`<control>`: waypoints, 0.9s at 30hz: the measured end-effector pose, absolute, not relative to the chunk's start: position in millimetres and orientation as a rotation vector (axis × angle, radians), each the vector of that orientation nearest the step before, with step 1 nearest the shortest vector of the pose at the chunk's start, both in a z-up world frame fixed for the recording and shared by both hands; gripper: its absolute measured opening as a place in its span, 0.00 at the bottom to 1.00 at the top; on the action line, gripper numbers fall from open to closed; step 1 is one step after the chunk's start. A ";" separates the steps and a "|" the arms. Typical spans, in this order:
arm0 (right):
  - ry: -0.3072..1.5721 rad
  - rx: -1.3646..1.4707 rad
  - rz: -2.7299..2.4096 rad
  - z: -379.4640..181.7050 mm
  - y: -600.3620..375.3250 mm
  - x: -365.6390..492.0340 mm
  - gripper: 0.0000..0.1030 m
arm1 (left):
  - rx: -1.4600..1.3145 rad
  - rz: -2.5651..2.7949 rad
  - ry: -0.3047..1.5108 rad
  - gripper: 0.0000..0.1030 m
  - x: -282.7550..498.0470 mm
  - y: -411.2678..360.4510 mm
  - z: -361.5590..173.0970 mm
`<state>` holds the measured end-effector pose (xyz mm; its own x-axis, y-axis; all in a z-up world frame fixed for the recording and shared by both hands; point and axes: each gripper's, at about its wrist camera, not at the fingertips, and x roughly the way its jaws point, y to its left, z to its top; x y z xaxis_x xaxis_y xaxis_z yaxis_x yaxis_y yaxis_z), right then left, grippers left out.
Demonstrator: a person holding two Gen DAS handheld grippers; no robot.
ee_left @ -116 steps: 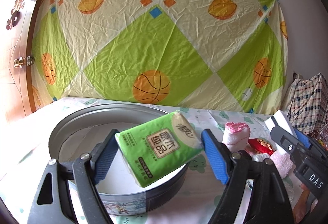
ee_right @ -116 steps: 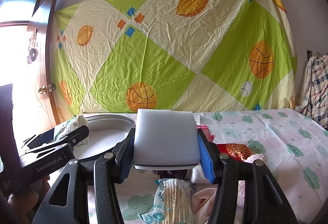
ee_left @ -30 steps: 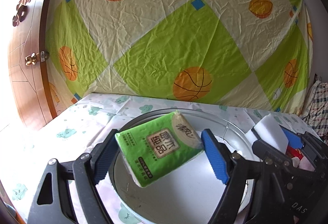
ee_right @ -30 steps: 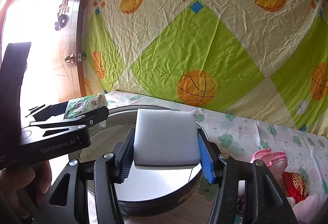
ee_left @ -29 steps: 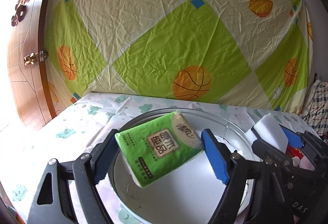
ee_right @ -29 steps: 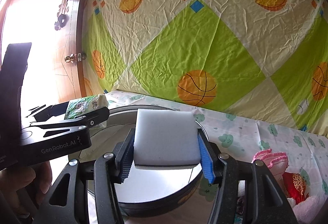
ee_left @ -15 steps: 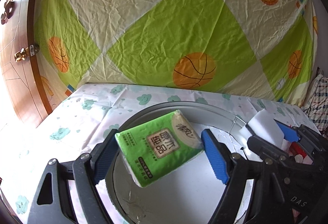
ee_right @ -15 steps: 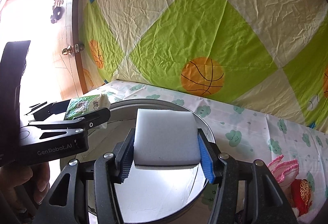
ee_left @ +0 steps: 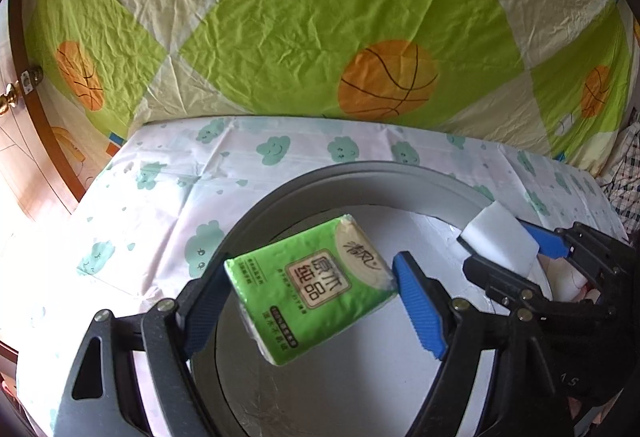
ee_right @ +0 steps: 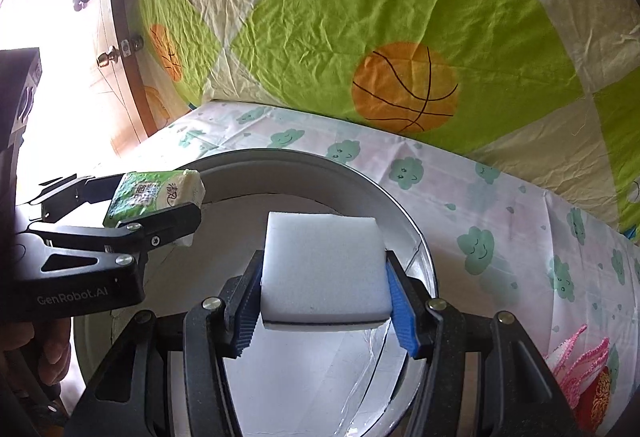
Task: Organize soft objects
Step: 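Open the right tool to drop the sponge into the tin while the left tool drops the tissue pack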
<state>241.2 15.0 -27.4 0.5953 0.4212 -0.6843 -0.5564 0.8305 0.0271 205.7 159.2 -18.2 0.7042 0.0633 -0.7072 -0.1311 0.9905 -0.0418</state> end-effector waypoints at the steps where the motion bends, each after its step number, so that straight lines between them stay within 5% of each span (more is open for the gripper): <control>1: 0.745 -0.200 0.570 -29.1 15.2 242.7 0.56 | -0.088 0.105 0.798 0.79 209.4 159.4 -20.8; 10: 0.790 -0.194 0.575 -37.9 21.0 253.4 0.61 | -0.092 0.117 0.865 0.83 224.5 164.9 -29.5; 14: 0.767 -0.181 0.554 -33.4 17.3 250.8 0.77 | -0.097 0.128 0.857 0.95 223.1 166.3 -28.0; 27: 0.664 -0.105 0.569 -5.1 -57.3 182.1 0.78 | -0.094 0.150 0.615 0.99 150.9 139.3 -6.5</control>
<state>182.1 -57.3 -5.1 0.6416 0.4654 -0.6096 -0.5310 0.8431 0.0848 150.9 139.3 -6.5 0.8063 0.1115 -0.5809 -0.1675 0.9849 -0.0433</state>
